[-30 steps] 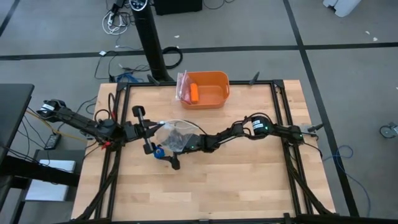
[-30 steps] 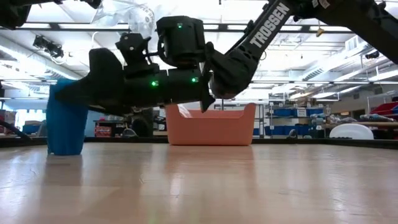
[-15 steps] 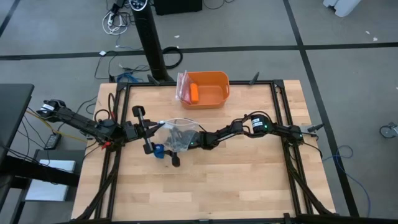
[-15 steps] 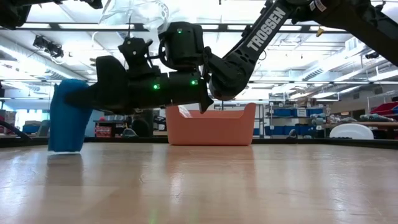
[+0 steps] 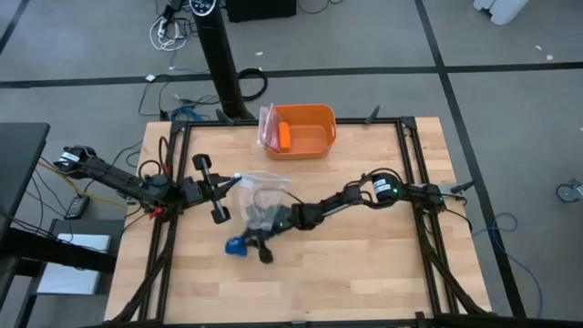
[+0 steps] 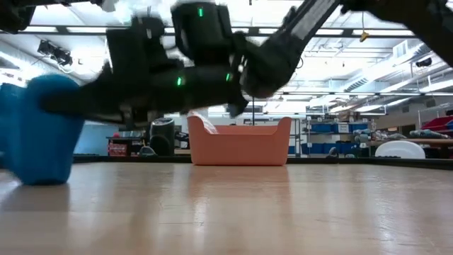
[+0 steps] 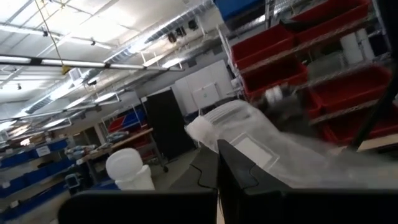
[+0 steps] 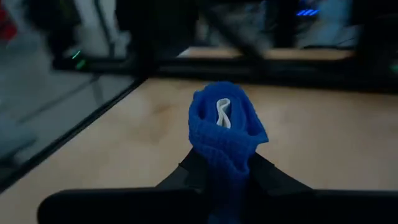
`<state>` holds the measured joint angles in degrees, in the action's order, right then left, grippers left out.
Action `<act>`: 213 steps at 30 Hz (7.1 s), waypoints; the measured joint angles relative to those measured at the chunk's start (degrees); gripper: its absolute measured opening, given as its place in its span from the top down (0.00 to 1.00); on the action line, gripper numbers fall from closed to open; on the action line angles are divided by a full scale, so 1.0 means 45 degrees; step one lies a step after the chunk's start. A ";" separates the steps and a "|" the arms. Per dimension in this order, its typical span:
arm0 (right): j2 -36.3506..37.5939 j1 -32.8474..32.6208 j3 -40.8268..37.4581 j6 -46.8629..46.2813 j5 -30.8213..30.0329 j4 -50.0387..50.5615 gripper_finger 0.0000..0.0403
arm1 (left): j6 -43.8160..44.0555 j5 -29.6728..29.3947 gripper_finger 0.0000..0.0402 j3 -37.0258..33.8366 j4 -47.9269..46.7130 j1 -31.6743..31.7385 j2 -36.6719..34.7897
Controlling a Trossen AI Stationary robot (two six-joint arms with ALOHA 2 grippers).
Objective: Roll bandage
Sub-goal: Put the blue bandage into the transparent zip bag
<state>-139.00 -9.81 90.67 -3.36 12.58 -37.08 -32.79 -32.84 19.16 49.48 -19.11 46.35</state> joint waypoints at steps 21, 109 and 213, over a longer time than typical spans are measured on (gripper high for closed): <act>0.6573 -0.2414 -0.0044 0.1969 -0.4369 1.0811 0.90 | 0.0312 -0.0608 1.00 0.0000 -0.0926 0.0003 0.0005; 1.0302 -0.0112 -1.4664 -1.0592 -0.7434 -0.0016 0.63 | 0.3010 0.0530 1.00 0.0359 -0.2566 -0.0002 0.1933; 1.2080 -0.3806 -0.4658 -0.5959 -1.1230 1.6827 0.88 | 0.4873 0.2566 0.99 0.0364 -0.4331 -0.0030 0.1943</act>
<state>-84.64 -26.94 69.71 -30.18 -37.95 38.64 -10.86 -21.30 20.80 29.99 -19.24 55.09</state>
